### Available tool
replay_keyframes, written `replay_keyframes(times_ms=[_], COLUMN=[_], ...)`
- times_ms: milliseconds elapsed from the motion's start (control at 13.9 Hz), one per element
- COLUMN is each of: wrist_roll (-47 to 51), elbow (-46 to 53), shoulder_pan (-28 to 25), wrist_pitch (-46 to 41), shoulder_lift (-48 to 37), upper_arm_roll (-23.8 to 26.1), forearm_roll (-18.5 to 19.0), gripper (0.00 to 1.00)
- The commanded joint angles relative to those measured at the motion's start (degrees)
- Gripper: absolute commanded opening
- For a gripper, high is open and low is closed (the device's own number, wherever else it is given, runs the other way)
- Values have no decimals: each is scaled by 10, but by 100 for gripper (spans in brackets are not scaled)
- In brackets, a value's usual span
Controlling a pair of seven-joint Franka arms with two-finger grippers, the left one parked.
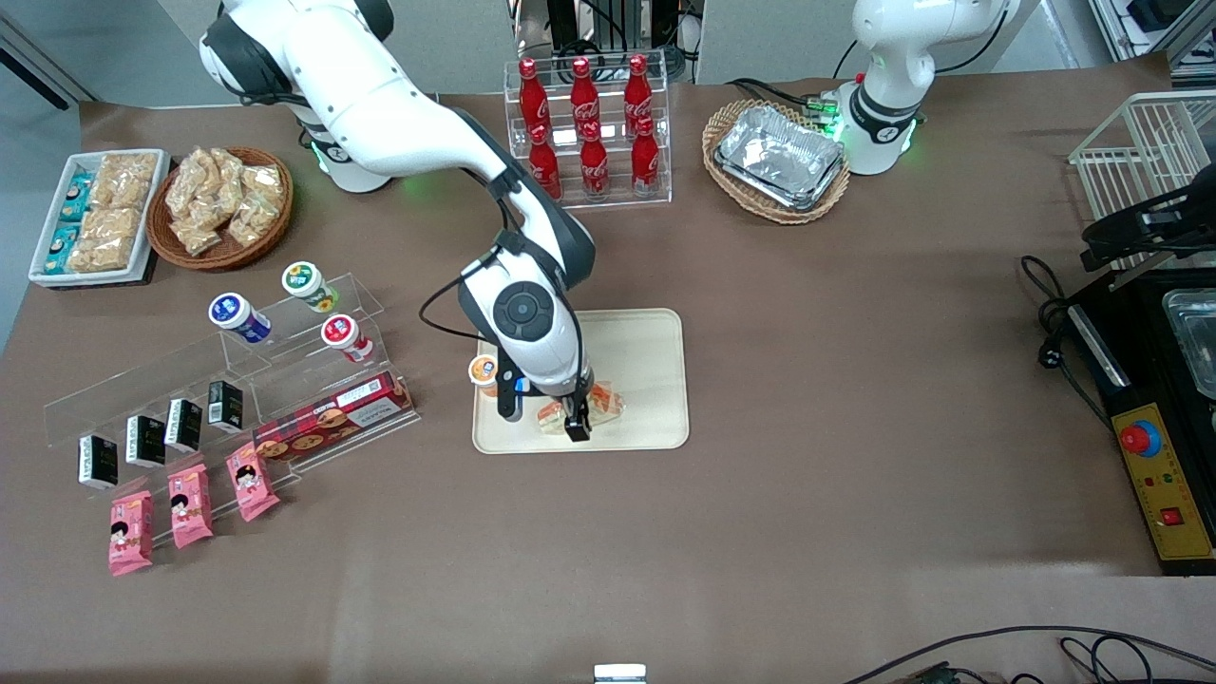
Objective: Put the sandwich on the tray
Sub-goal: 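Lower the sandwich onto the tray beside the orange-lidded cup, then open the right gripper and raise it off the sandwich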
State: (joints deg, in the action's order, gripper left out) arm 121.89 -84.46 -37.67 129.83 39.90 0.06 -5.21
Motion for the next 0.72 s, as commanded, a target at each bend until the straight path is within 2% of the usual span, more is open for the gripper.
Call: replay_keyframes(times_ms=[0, 361, 649], wrist_roll=[-34, -144, -212], elbow=[-1, -1, -1], shoulder_pan=[4, 15, 34], wrist_pitch=[-68, -162, -181], shoulder_lift=[-46, -114, -143], upper_arm_roll=[2, 0, 7], forearm_roll=[0, -1, -15], gripper=[100, 100, 100])
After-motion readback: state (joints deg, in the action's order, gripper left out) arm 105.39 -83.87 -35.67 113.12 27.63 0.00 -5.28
